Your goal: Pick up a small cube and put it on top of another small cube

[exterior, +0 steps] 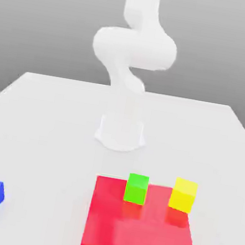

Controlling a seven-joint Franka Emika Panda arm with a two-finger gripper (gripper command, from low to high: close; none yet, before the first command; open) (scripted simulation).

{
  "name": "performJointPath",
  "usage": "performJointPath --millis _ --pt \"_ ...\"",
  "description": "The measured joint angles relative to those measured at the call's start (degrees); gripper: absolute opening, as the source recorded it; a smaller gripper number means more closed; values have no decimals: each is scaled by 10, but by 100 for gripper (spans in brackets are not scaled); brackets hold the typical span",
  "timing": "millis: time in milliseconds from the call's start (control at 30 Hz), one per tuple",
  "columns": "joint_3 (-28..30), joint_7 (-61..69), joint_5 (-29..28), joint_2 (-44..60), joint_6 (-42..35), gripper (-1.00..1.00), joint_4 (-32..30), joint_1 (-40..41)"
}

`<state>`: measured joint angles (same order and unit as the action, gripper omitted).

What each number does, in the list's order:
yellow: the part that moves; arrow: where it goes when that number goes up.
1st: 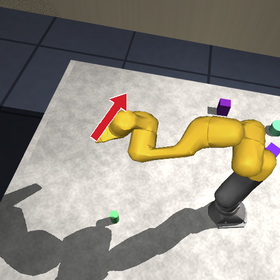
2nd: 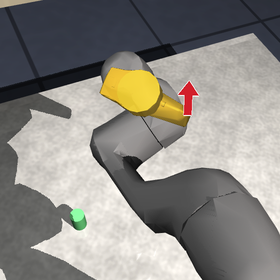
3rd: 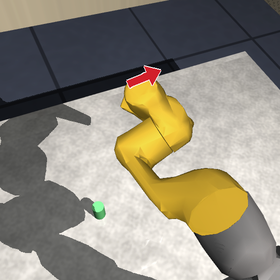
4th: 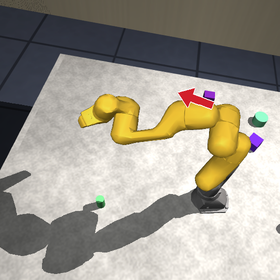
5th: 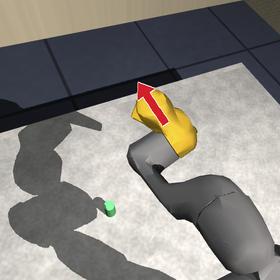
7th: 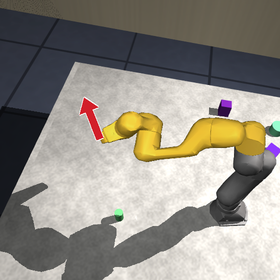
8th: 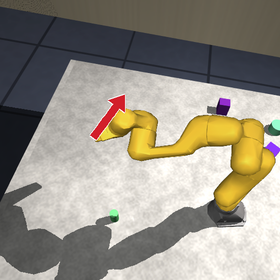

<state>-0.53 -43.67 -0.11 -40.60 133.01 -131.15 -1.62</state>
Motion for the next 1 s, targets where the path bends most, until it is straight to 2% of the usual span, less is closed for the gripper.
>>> performJointPath --millis 533,1000 --pt "-57 133 -15 336 79 0 41 -85" --pt "-99 214 -79 630 145 0 77 -165"
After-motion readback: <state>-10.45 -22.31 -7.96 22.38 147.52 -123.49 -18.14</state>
